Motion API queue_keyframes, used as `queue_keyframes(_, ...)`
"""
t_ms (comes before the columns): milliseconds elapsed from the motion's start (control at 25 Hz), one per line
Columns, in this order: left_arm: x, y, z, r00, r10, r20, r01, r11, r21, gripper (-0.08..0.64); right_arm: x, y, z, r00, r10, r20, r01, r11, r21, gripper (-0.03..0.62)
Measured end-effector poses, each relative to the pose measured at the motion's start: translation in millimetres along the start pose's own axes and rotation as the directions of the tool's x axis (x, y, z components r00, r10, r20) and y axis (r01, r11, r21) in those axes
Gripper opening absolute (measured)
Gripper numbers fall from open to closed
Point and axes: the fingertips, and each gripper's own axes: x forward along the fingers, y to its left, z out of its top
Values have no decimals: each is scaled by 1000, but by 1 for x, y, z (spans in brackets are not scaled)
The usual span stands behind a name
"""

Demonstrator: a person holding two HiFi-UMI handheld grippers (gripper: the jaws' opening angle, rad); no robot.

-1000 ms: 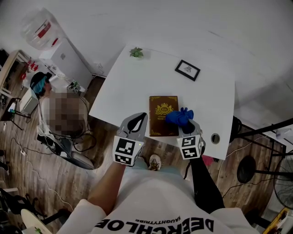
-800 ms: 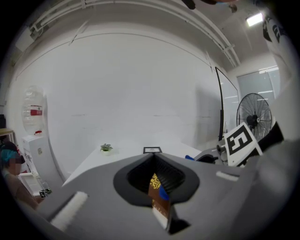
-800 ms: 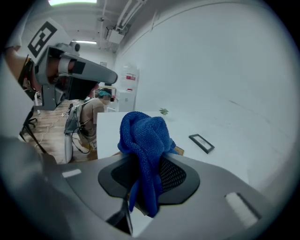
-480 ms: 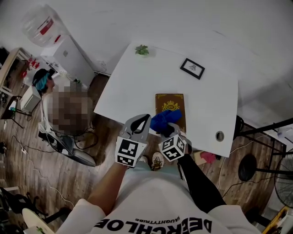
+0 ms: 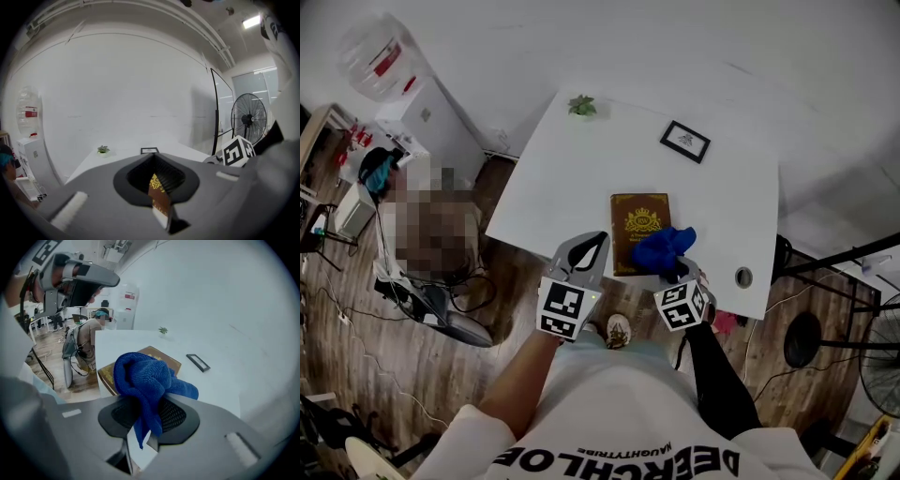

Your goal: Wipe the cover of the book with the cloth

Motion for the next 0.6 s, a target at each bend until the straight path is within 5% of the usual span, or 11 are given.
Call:
queue_keyframes(360, 12, -10, -1, 999, -41, 1, 41, 999, -1, 57, -9, -56, -41, 985, -131, -109, 144, 983, 115, 106)
queue_keyframes(600, 14, -7, -6, 999, -53, -6, 53, 999, 4, 57, -24, -48, -9, 990, -143, 2, 141, 981, 131, 107)
